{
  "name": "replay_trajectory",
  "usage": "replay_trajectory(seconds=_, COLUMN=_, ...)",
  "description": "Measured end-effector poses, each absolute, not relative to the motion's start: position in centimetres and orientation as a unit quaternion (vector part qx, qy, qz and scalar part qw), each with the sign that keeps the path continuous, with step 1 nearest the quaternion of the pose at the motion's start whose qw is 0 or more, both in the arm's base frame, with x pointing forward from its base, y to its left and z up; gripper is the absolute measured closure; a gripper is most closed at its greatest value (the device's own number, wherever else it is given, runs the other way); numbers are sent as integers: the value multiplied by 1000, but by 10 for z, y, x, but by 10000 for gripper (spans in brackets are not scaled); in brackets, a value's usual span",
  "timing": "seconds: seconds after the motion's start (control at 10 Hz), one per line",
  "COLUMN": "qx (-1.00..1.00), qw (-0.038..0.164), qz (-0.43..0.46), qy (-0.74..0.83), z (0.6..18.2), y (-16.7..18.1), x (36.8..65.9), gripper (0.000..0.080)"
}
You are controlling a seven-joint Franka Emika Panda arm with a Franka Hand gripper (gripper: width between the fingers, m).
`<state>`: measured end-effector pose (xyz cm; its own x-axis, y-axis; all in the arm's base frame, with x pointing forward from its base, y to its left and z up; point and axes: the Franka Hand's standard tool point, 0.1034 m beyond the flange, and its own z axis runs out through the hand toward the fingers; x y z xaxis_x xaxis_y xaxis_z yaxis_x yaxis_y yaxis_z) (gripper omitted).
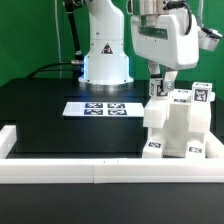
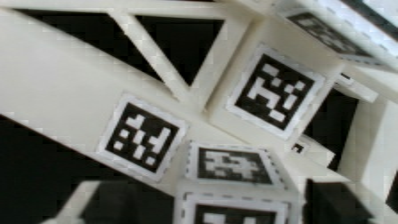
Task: Assemble chair
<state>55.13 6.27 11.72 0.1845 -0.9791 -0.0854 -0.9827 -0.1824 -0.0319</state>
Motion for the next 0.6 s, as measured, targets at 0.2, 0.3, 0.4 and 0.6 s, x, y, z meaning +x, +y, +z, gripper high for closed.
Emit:
replay_trajectory(seconds=0.2, qx=-789, qw=42, qz=16, qy=613, z=117, y=62, x=552, gripper=173)
replay_trajectory(seconds=0.3, qx=-810, qw=43, qz=13, qy=584, z=117, y=62, x=553, gripper=156)
replay_trajectory(seconds=0.4, qx=-831, qw=43, qz=11, qy=555, z=117, y=62, x=553, gripper=156)
replay_trajectory(seconds=0.6, qx=-883, qw=42, qz=6, qy=468, z=118, y=66, x=554, gripper=151)
